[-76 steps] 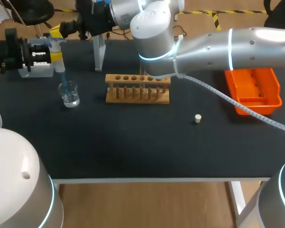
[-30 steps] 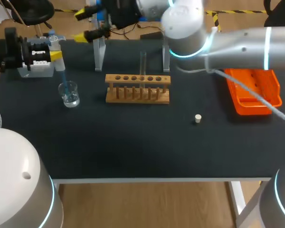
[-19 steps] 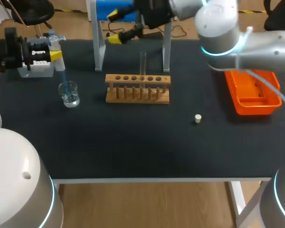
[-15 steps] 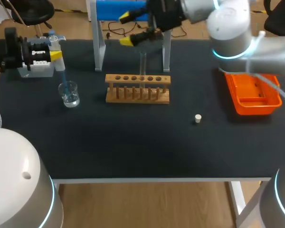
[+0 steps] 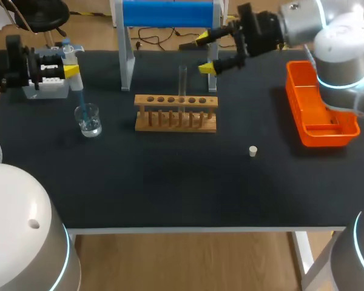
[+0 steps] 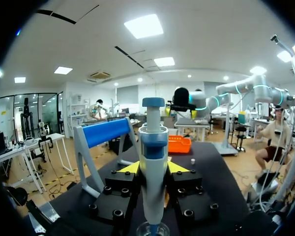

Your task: Invert the test tube, pick up the pipette, mount the tip to pipette, aspirate from beaker and dispense into the tube, eject the tip, return the pipette, and cap with the stopper.

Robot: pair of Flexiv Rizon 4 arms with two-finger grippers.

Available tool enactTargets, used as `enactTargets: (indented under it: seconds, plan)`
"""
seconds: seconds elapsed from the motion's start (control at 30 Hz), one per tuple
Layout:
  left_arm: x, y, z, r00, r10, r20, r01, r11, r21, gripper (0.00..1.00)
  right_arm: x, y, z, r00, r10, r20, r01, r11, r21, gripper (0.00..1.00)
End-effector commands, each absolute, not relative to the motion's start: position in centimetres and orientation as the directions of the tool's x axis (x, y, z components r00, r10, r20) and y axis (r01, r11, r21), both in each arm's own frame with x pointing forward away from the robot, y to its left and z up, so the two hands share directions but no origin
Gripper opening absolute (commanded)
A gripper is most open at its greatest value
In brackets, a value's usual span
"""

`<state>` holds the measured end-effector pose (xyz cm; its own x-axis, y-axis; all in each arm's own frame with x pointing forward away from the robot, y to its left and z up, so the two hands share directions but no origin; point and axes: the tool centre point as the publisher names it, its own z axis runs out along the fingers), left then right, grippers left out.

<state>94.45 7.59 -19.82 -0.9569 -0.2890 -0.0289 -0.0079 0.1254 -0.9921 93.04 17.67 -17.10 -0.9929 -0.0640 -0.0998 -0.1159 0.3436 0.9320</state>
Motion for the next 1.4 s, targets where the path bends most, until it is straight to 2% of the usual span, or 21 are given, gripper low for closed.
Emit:
enactTargets:
  seconds: [0.03,0.83,1.4]
  plan:
    - [94.4,7.6,-19.8,-0.956,-0.291,-0.029,-0.008,0.126,-0.992,0.0,94.0,17.0,-18.7,-0.992,-0.079,-0.094,-0.114,0.311,0.944,1.0]
    - [94.4,7.6,-19.8,-0.956,-0.291,-0.029,-0.008,0.126,-0.992,0.0,97.2,19.3,-26.3,-0.994,-0.095,-0.052,-0.086,0.405,0.91,1.0]
    - [94.4,7.6,-19.8,-0.956,-0.291,-0.029,-0.008,0.126,-0.992,0.0,98.9,21.9,-28.1,-0.99,-0.138,-0.03,-0.097,0.514,0.853,1.0]
